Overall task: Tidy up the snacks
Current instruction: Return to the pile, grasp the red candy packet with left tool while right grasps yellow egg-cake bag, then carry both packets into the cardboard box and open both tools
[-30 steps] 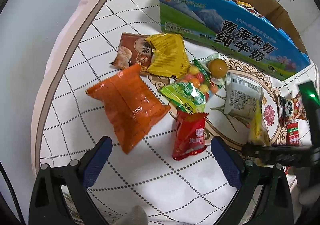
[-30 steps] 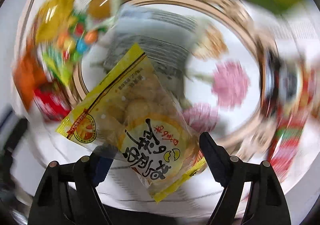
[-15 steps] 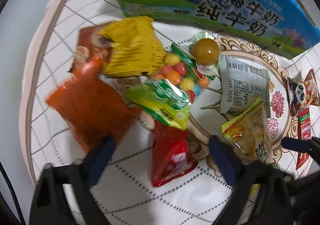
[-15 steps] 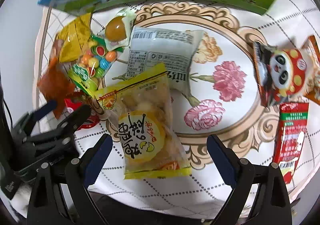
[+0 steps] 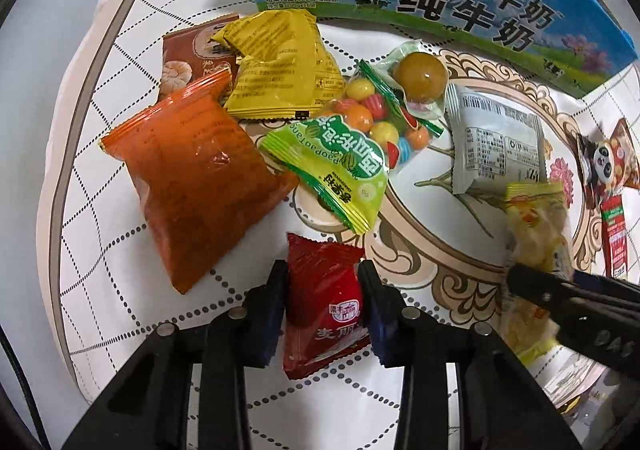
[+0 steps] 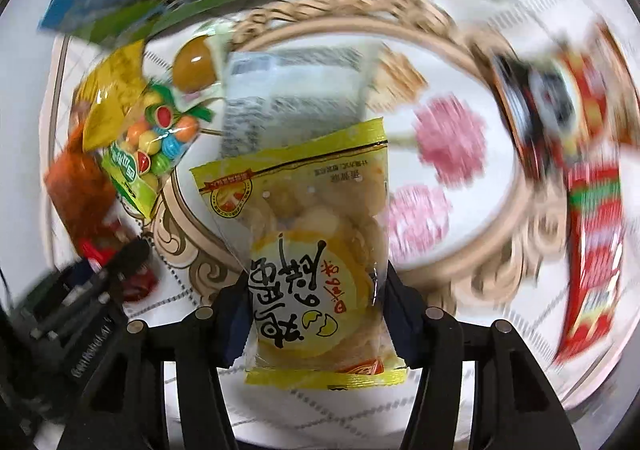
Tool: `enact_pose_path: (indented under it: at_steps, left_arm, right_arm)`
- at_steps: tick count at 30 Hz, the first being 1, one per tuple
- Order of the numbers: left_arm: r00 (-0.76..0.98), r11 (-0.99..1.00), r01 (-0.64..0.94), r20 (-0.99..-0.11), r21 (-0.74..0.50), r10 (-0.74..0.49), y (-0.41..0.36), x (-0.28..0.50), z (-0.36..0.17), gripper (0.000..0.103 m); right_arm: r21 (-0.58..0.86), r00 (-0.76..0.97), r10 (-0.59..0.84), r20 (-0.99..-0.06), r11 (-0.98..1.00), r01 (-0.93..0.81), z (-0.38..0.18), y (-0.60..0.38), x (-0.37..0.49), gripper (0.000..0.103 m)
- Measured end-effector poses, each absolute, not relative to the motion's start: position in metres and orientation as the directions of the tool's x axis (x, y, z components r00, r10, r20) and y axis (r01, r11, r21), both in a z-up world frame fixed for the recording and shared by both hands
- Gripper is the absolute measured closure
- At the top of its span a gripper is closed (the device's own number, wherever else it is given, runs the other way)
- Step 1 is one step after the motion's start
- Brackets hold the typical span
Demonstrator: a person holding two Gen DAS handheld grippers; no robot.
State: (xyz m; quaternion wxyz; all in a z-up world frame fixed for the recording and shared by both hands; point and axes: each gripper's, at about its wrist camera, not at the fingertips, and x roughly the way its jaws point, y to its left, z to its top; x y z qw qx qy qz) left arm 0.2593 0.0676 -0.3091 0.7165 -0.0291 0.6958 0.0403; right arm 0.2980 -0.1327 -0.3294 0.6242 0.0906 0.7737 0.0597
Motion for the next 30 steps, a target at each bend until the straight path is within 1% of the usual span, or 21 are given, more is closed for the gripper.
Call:
enact_pose_path:
  at_steps: [2, 4, 6, 11, 13, 15, 17, 19, 23, 25, 30]
  left_arm:
    - [0.02, 0.994, -0.107, -1.0, 0.015, 0.018, 0.067, 0.263, -0.314, 0.068]
    - [0.015, 0.995, -0.095, -0.999, 0.033, 0.035, 0.064, 0.267, -0.318, 0.068]
    - [0.016, 0.996, -0.072, -0.998, 0.054, 0.056, 0.058, 0.27, -0.32, 0.068]
    - [0.03, 0.996, -0.069, -0.997, 0.064, 0.066, 0.058, 0.269, -0.322, 0.072]
    - [0.036, 0.995, -0.073, -0.997, 0.063, 0.066, 0.052, 0.27, -0.321, 0.073]
    - [0.039, 0.995, -0.079, -0.997, 0.059, 0.062, 0.054, 0.266, -0.317, 0.074]
    - [0.041, 0.995, -0.083, -0.998, 0.049, 0.052, 0.055, 0.263, -0.31, 0.074]
    - [0.047, 0.996, -0.088, -0.998, 0.03, 0.034, 0.056, 0.256, -0.301, 0.074]
    - [0.093, 0.997, -0.079, -0.996, -0.009, -0.002, 0.05, 0.248, -0.267, 0.074]
    - [0.134, 0.997, -0.072, -0.991, -0.034, -0.024, 0.047, 0.247, -0.243, 0.074]
    - [0.255, 0.992, -0.052, -0.962, -0.117, -0.1, 0.048, 0.266, -0.172, 0.074]
  right_arm:
    - [0.214, -0.217, 0.226, -0.95, 0.974, 0.077, -0.332, -0.137, 0.298, 0.042]
    - [0.22, -0.233, 0.236, -0.943, 0.971, 0.092, -0.335, -0.142, 0.3, 0.039]
    - [0.223, -0.246, 0.239, -0.939, 0.97, 0.094, -0.348, -0.125, 0.311, 0.03]
    - [0.159, -0.217, 0.162, -0.963, 0.987, 0.032, -0.353, -0.104, 0.31, 0.03]
    - [0.119, -0.184, 0.119, -0.976, 0.993, 0.013, -0.349, -0.095, 0.305, 0.047]
    - [0.128, -0.167, 0.13, -0.977, 0.992, 0.021, -0.344, -0.096, 0.302, 0.054]
    - [0.138, -0.154, 0.14, -0.978, 0.99, 0.021, -0.337, -0.1, 0.298, 0.058]
    - [0.154, -0.145, 0.155, -0.977, 0.988, 0.02, -0.33, -0.104, 0.298, 0.06]
    - [0.204, -0.113, 0.203, -0.973, 0.979, 0.009, -0.306, -0.103, 0.292, 0.06]
    - [0.231, -0.089, 0.23, -0.969, 0.973, 0.003, -0.29, -0.106, 0.291, 0.06]
    - [0.31, -0.013, 0.31, -0.951, 0.951, -0.009, -0.228, -0.118, 0.304, 0.061]
